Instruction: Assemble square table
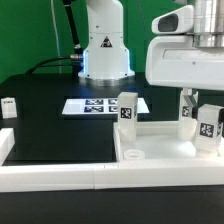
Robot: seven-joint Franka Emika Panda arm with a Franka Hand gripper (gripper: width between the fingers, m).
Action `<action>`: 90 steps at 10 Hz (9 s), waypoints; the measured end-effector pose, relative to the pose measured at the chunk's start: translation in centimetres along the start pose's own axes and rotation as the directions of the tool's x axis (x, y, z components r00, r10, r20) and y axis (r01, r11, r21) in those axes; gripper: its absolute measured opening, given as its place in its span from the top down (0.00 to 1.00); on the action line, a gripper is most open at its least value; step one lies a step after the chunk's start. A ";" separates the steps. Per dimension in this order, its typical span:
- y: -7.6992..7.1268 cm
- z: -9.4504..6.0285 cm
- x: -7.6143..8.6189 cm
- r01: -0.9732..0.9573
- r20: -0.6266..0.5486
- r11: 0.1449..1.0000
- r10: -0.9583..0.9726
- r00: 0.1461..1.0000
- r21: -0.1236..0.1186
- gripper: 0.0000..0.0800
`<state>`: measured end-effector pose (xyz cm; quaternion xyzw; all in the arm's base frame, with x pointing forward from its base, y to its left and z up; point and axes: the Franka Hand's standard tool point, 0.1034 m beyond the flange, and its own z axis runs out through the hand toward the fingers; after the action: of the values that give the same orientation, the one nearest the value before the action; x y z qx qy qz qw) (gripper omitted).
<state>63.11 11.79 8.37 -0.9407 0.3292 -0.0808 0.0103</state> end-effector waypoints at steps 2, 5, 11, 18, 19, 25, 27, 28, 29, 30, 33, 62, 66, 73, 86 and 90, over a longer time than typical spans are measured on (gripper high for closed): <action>0.3 0.1 0.1 -0.203 0.004 0.979 0.203 0.979 -0.003 0.64; 1.0 0.2 0.1 -0.663 0.075 0.748 0.663 0.745 -0.024 0.64; 0.0 0.2 -1.0 -0.959 0.126 0.281 0.953 0.275 -0.031 0.49; -1.1 -0.2 -1.8 -0.327 0.062 0.945 0.325 0.944 0.029 0.19; -0.9 -0.1 -1.6 -0.220 0.055 0.975 0.218 0.974 0.033 0.19; -0.2 0.6 -0.1 -0.044 0.012 0.998 0.043 0.999 0.038 0.62; 0.0 0.6 0.0 -0.219 0.020 0.975 0.218 0.976 0.031 0.62; 0.1 0.7 0.0 -0.279 0.022 0.960 0.279 0.960 0.029 0.62; 0.3 0.7 -0.1 -0.457 0.035 0.889 0.456 0.889 0.024 0.62; 0.5 0.7 -0.2 -0.605 0.063 0.796 0.603 0.795 0.020 0.62; 0.3 0.9 -0.6 -0.885 0.168 0.465 0.873 0.458 -0.002 0.62; -0.2 1.0 -0.5 -0.950 0.133 0.303 0.948 0.291 -0.082 0.63; 0.0 1.2 -0.7 -0.882 0.125 0.467 0.880 0.458 -0.061 0.39; -0.1 1.2 -0.7 -0.431 0.110 0.902 0.426 0.898 0.020 0.19; 0.3 1.2 -0.5 -0.830 0.083 0.551 0.834 0.546 -0.083 0.64; 0.1 1.2 -0.3 -0.979 0.091 0.164 0.984 0.154 -0.119 0.64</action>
Offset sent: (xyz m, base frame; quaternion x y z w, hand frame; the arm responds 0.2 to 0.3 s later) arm 0.0026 0.0071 -0.0087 -0.0039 -0.0949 0.3933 0.9145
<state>63.06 11.88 7.14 -0.5078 0.8584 0.0194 0.0695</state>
